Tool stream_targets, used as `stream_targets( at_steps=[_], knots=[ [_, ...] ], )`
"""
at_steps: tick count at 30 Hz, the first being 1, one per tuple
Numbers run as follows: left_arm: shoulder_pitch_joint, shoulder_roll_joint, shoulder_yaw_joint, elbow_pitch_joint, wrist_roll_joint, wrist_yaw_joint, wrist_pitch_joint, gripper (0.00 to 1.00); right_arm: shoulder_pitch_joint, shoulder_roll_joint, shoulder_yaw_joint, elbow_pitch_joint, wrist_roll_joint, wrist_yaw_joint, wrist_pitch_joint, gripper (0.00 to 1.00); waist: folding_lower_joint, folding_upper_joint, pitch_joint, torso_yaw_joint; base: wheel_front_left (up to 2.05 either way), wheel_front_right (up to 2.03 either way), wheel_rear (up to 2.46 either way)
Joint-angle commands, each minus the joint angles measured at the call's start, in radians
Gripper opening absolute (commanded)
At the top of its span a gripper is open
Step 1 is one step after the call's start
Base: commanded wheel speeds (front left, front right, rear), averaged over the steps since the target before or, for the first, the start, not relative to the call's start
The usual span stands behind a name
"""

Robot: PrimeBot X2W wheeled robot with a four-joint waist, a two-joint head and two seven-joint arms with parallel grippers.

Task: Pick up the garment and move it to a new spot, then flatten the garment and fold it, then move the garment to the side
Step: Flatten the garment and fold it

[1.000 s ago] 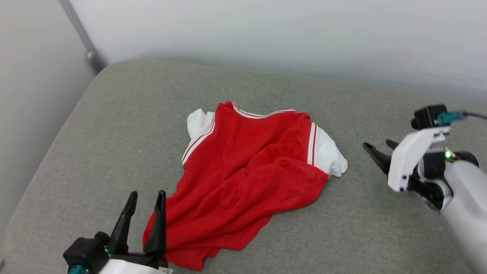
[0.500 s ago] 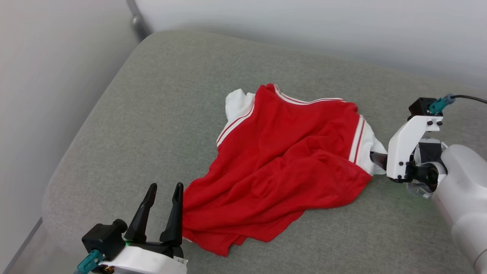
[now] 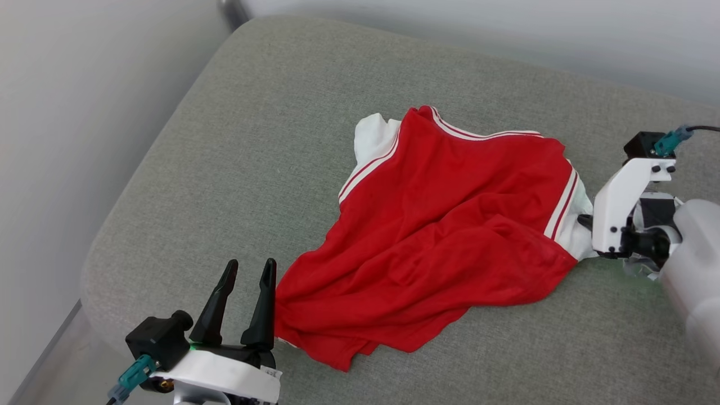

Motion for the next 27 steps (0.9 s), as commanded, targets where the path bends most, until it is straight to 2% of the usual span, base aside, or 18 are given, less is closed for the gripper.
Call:
stream_targets(
  at_steps=[1,6,14,16,19,22,23,24,25,27],
  knots=[
    [-0.009,0.001,0.003,0.000,-0.001,0.000,-0.002,1.00,0.028,-0.023,0.005,0.032,-0.001,-0.004,0.012,0.00,0.0000,0.0000,0.001,-0.010,0.00,0.00,0.00],
    [-0.007,0.005,-0.003,-0.003,-0.004,0.000,-0.002,1.00,-0.071,-0.140,0.009,0.032,-0.029,-0.003,0.020,0.00,0.0000,0.0000,0.008,-0.026,0.00,0.00,0.00],
    [-0.042,0.019,-0.033,-0.003,-0.022,0.000,-0.002,1.00,-0.203,-0.438,0.030,0.058,-0.159,-0.003,0.019,0.00,0.0000,0.0000,0.064,-0.002,0.00,0.00,0.00],
    [-0.051,0.020,-0.044,-0.001,-0.026,0.000,-0.002,1.00,-0.214,-0.494,0.018,0.058,-0.191,-0.003,0.022,0.00,0.0000,0.0000,0.085,0.008,0.00,0.00,0.00],
    [-0.064,0.025,-0.056,0.000,-0.034,0.000,-0.002,1.00,-0.217,-0.541,-0.007,0.058,-0.245,-0.003,0.018,0.00,0.0000,0.0000,0.115,0.013,0.00,0.00,0.00],
    [-0.077,0.032,-0.059,0.003,-0.042,0.000,-0.002,1.00,-0.204,-0.548,-0.074,0.059,-0.278,-0.003,0.004,0.00,0.0000,0.0000,0.136,0.008,0.00,0.00,0.00],
    [-0.080,0.032,-0.059,0.002,-0.044,0.000,-0.002,1.00,-0.192,-0.543,-0.095,0.059,-0.295,-0.003,0.001,0.31,0.0000,0.0000,0.141,0.005,0.00,0.00,0.00],
    [-0.082,0.035,-0.060,0.003,-0.043,0.000,-0.002,1.00,-0.180,-0.528,-0.112,0.059,-0.309,-0.003,0.002,0.88,0.0000,0.0000,0.144,0.000,0.00,0.00,0.00],
    [-0.085,0.039,-0.061,0.004,-0.045,0.000,-0.002,1.00,-0.179,-0.510,-0.138,0.059,-0.319,-0.003,-0.014,1.00,0.0000,0.0000,0.145,-0.007,0.00,0.00,0.00],
    [-0.092,0.044,-0.056,0.004,-0.045,0.000,-0.002,1.00,-0.177,-0.477,-0.177,0.058,-0.351,-0.003,-0.039,1.00,0.0000,0.0000,0.143,-0.025,0.00,0.00,0.00]
  ],
)
